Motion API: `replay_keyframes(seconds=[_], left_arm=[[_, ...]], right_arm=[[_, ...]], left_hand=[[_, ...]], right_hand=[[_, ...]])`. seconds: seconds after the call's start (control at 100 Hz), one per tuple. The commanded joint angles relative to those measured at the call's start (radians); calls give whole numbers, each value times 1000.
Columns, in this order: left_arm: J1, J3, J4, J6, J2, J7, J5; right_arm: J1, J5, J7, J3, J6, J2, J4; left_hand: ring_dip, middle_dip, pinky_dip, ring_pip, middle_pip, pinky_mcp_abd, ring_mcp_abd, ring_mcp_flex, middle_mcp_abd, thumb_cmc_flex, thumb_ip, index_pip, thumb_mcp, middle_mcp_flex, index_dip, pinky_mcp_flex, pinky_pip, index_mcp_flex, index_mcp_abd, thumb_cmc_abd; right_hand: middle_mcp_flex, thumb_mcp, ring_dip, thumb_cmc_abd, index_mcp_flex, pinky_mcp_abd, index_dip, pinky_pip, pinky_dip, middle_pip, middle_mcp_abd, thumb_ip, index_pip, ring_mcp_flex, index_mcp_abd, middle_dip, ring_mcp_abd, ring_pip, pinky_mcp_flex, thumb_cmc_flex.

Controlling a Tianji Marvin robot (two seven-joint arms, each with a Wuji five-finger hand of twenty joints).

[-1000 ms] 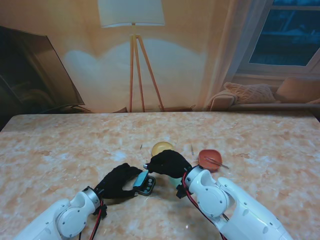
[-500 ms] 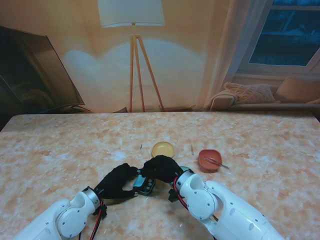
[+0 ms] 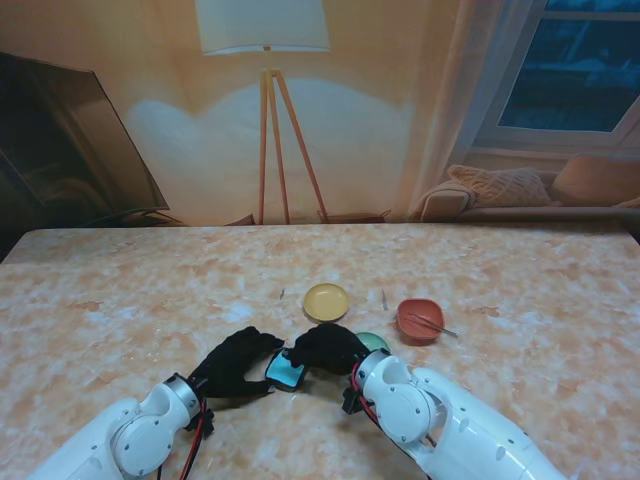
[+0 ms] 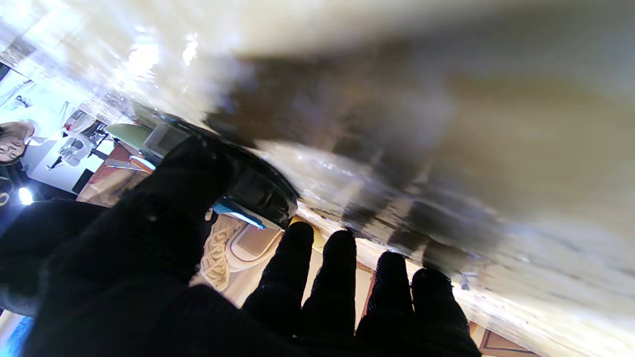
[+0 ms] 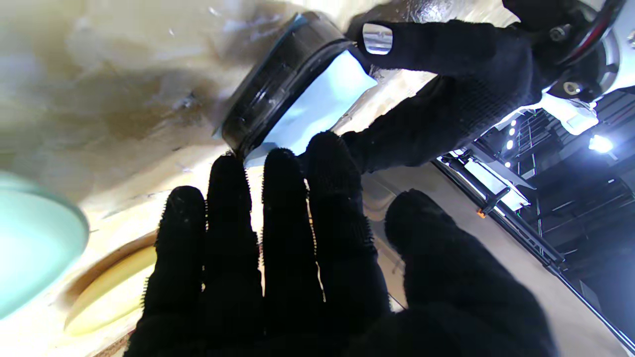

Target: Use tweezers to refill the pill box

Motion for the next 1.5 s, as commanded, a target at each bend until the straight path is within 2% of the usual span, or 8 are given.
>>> replay_keyframes(seconds=[0.0,0.51,0.57,0.85,1.09,1.11,1.14,1.49], left_arm=[[34,14,34,4,-5,-33,6],[84,-34,-24,23,-3,-34,28],[98,-50,-43,28,-2,-35,35],[178,-146,-162,70,-4,-29,79],[281,-268,-324,136,-15,-13,108],[290,-279,-338,142,-16,-9,109],[303,-292,-356,150,-19,-4,108],[444,-416,-523,198,-57,112,50]], right_arm=[[-14,2,21,-11,-2,-6,12],[-31,-17,34,16,9,6,-30],[-38,-23,36,28,9,9,-45],[-79,-48,56,97,11,27,-134],[-132,-124,24,196,-16,39,-210],[-138,-133,17,207,-20,39,-216],[-145,-145,9,223,-26,40,-225],[-272,-268,-52,445,-179,60,-298]], left_hand=[[25,14,78,86,10,-20,44,96,-15,6,-7,-1,-9,19,13,120,250,4,-11,16],[23,8,72,81,-4,-13,56,76,-1,-29,-11,-18,-33,1,3,98,237,-15,-2,25],[23,6,70,80,-8,-9,58,71,2,-43,-12,-24,-38,-3,-2,93,232,-21,4,28],[20,-5,49,76,-30,5,68,41,15,-83,-9,-40,-136,-14,-29,71,190,-29,19,82],[17,-14,38,73,-42,8,62,23,12,-66,2,-35,-270,-14,-32,53,163,-21,20,147],[17,-17,34,74,-45,8,59,21,10,1,16,-36,-423,-12,-33,55,153,-19,19,195],[16,-18,32,73,-46,9,57,19,9,20,20,-35,-470,-11,-33,52,150,-16,19,209],[5,-32,22,67,-65,13,64,14,16,29,23,-37,-508,0,-40,46,131,0,28,215]], right_hand=[[1,-18,-8,33,-7,-37,6,16,-16,-3,41,8,-2,-1,-19,-1,-24,7,-15,2],[-23,-57,-14,44,-26,-20,36,22,-13,-15,48,20,-42,-17,-9,-1,-18,-8,-26,-39],[-32,-54,-13,30,-30,-14,110,15,-9,-22,51,44,-91,-22,-5,4,-15,-17,-28,-66],[-153,-42,-20,-21,-174,43,135,-28,24,-113,59,-9,-239,-109,39,-27,-18,-94,-69,-164],[-345,-28,-137,-61,-365,37,47,-307,-49,-261,17,-29,-446,-275,79,-134,-112,-315,-179,-248],[-358,-27,-149,-64,-379,33,40,-329,-57,-269,17,-30,-456,-287,81,-144,-119,-328,-183,-258],[-375,-25,-165,-66,-394,28,29,-356,-66,-279,15,-33,-469,-303,85,-159,-126,-343,-187,-273],[-521,14,-241,-89,-528,-19,-32,-554,-104,-316,23,-61,-556,-429,135,-251,-148,-403,-222,-442]])
